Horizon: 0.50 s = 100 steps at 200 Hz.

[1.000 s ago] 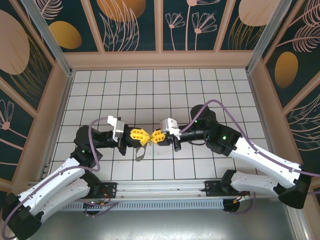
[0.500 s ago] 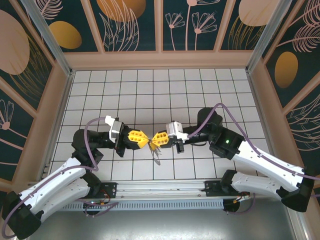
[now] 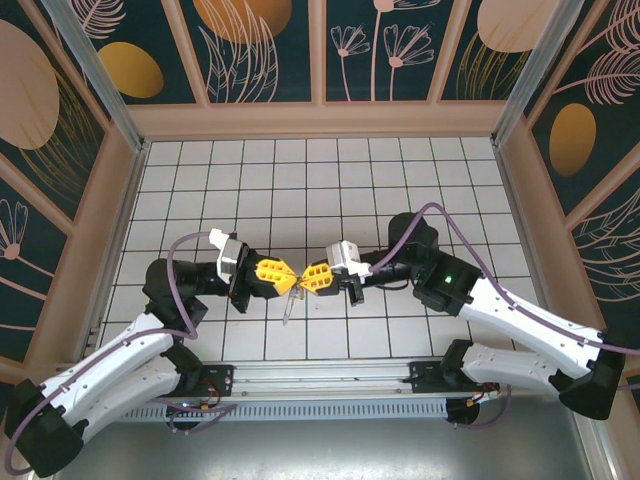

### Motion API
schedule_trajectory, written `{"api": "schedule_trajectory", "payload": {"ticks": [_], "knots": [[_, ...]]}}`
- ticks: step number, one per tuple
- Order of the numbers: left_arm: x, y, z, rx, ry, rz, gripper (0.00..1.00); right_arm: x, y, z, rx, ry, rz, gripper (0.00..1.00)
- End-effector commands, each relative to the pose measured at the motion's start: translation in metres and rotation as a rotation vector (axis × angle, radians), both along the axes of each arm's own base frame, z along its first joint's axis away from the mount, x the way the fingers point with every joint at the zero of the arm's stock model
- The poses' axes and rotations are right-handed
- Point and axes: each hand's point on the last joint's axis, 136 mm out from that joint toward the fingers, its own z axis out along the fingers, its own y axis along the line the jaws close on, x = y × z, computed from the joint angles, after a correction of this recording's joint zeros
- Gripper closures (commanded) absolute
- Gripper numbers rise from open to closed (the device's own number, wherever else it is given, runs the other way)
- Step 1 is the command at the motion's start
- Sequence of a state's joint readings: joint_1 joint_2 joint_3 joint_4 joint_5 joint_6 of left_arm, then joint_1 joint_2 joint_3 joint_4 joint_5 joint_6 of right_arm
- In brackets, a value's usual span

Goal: Put the keys on the keyring

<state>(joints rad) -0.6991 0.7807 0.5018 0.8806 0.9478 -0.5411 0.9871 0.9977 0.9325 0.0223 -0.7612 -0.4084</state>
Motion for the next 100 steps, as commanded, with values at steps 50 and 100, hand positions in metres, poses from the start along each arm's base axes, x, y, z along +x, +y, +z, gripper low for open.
{"api": "schedule_trajectory", "payload": {"ticks": [50, 100], "knots": [[-0.011, 0.008, 0.024, -0.087, -0.075, -0.031, 1.0, 0.001, 0.005, 0.009, 0.013, 0.024, 0.014, 1.0], [-0.01, 0.007, 0.021, -0.084, -0.067, -0.036, 1.0, -0.007, 0.004, 0.028, 0.083, 0.022, 0.059, 1.0]]}}
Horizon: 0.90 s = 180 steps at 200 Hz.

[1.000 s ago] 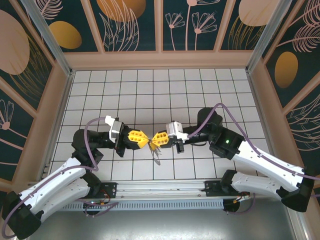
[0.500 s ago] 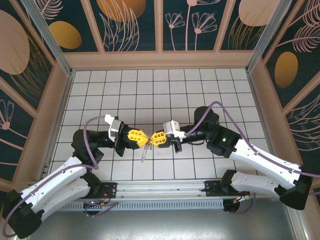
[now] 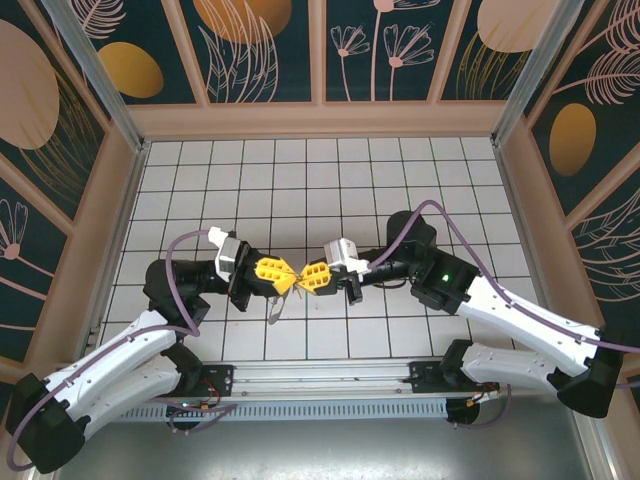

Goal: Put the keys on the keyring

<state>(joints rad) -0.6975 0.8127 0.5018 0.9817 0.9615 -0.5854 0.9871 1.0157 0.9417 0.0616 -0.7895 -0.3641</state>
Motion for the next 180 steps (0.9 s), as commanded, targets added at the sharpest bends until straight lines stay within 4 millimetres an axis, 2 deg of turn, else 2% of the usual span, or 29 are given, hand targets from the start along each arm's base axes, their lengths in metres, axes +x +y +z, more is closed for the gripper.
{"api": "schedule_trajectory", "payload": {"ticks": [1, 117, 161, 180], "knots": [[-0.008, 0.006, 0.014, -0.052, -0.051, -0.012, 1.0, -0.005, 0.0, 0.021, 0.066, -0.007, 0.035, 1.0], [-0.006, 0.004, 0.008, -0.038, -0.029, -0.022, 1.0, -0.003, 0.012, 0.037, 0.08, 0.015, 0.021, 1.0], [-0.006, 0.004, 0.008, -0.033, -0.035, -0.013, 1.0, 0.011, 0.019, 0.038, 0.061, 0.034, -0.058, 1.0], [-0.004, 0.004, 0.008, -0.019, -0.045, 0.011, 1.0, 0.013, 0.015, 0.036, 0.067, 0.025, -0.089, 0.86]]}}
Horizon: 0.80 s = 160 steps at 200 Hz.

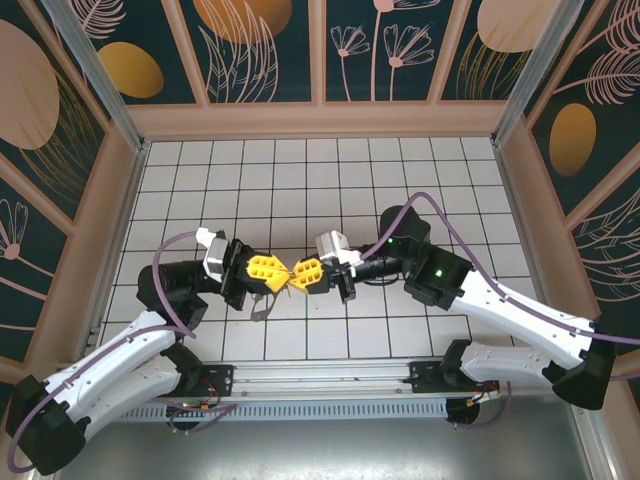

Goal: Put the keys on the keyring

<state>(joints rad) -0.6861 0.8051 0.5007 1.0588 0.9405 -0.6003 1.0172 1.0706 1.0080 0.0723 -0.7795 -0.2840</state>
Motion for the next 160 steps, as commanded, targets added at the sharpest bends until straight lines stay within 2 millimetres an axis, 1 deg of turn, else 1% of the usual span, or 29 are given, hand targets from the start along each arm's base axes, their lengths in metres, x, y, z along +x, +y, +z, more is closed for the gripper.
{"api": "schedule_trajectory", "payload": {"ticks": [1, 19, 46, 64, 77, 124, 160], "knots": [[-0.003, -0.003, -0.006, 0.041, -0.004, -0.009, 1.0, 0.015, 0.001, 0.022, 0.063, -0.041, -0.108, 0.86], [0.002, -0.004, -0.007, 0.06, -0.008, 0.03, 1.0, 0.017, -0.006, 0.02, 0.07, -0.061, -0.143, 0.77], [0.01, -0.006, -0.012, 0.085, -0.001, 0.086, 1.0, 0.023, -0.014, 0.012, 0.045, -0.082, -0.208, 0.72], [0.012, -0.006, -0.014, 0.093, -0.001, 0.095, 1.0, 0.026, -0.016, 0.004, 0.013, -0.085, -0.234, 0.72], [0.014, -0.008, -0.016, 0.105, -0.001, 0.097, 1.0, 0.028, -0.017, 0.0, -0.002, -0.082, -0.245, 0.74], [0.015, -0.009, -0.017, 0.111, -0.005, 0.098, 1.0, 0.031, -0.013, -0.01, -0.029, -0.071, -0.246, 0.79], [0.015, -0.008, -0.017, 0.115, -0.009, 0.104, 1.0, 0.031, -0.01, -0.019, -0.064, -0.051, -0.235, 0.77]]}}
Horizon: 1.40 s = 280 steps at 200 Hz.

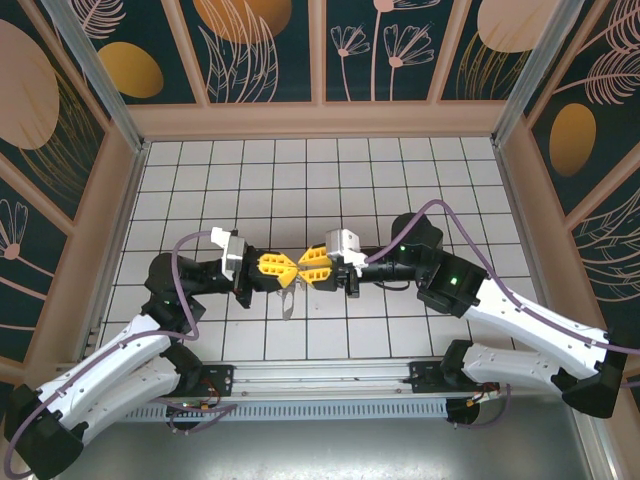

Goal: Put the keys on the keyring

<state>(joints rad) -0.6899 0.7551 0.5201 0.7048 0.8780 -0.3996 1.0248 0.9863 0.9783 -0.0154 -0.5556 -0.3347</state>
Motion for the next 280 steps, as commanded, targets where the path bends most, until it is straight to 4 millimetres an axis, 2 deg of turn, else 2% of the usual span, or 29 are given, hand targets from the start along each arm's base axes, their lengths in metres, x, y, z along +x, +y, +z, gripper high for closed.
{"api": "schedule_trajectory", "payload": {"ticks": [1, 19, 56, 68, 78, 117, 142, 162, 215, 227, 235, 237, 255, 280], "knots": [[-0.007, 0.002, 0.014, -0.02, -0.059, -0.011, 1.0, 0.007, 0.004, -0.011, -0.029, 0.003, -0.023, 0.77], [-0.007, 0.002, 0.014, -0.019, -0.059, -0.012, 1.0, 0.006, 0.005, -0.012, -0.033, 0.01, -0.013, 0.78], [-0.008, 0.003, 0.015, -0.023, -0.063, -0.011, 1.0, 0.008, 0.008, -0.017, -0.05, 0.023, -0.018, 0.87], [-0.009, 0.004, 0.017, -0.025, -0.069, -0.009, 1.0, 0.009, 0.008, -0.018, -0.055, 0.026, -0.022, 0.92], [-0.008, 0.004, 0.016, -0.023, -0.069, -0.003, 1.0, 0.01, 0.008, -0.018, -0.059, 0.025, -0.024, 1.0], [-0.002, 0.002, 0.01, 0.027, -0.064, 0.033, 1.0, 0.01, 0.004, -0.016, -0.066, -0.002, -0.032, 1.0], [0.008, -0.003, -0.001, 0.131, -0.057, 0.073, 1.0, 0.011, 0.003, -0.016, -0.101, -0.019, -0.036, 1.0], [0.018, -0.006, -0.018, 0.252, -0.049, 0.109, 1.0, 0.014, 0.004, -0.018, -0.138, -0.033, -0.05, 1.0], [0.025, -0.007, -0.05, 0.418, -0.039, 0.12, 0.87, 0.025, 0.008, -0.028, -0.246, -0.056, -0.073, 1.0], [0.023, -0.007, -0.055, 0.431, -0.033, 0.108, 0.9, 0.028, 0.009, -0.031, -0.268, -0.063, -0.078, 1.0], [0.023, -0.007, -0.058, 0.437, -0.029, 0.099, 1.0, 0.029, 0.01, -0.032, -0.279, -0.067, -0.078, 1.0], [0.022, -0.008, -0.058, 0.44, -0.028, 0.097, 1.0, 0.029, 0.01, -0.032, -0.282, -0.066, -0.078, 1.0], [0.02, -0.007, -0.056, 0.427, -0.036, 0.09, 1.0, 0.03, 0.012, -0.031, -0.286, -0.073, -0.074, 1.0], [0.017, -0.004, -0.034, 0.328, -0.065, 0.111, 1.0, 0.025, 0.012, -0.031, -0.262, -0.055, -0.056, 1.0]]}}
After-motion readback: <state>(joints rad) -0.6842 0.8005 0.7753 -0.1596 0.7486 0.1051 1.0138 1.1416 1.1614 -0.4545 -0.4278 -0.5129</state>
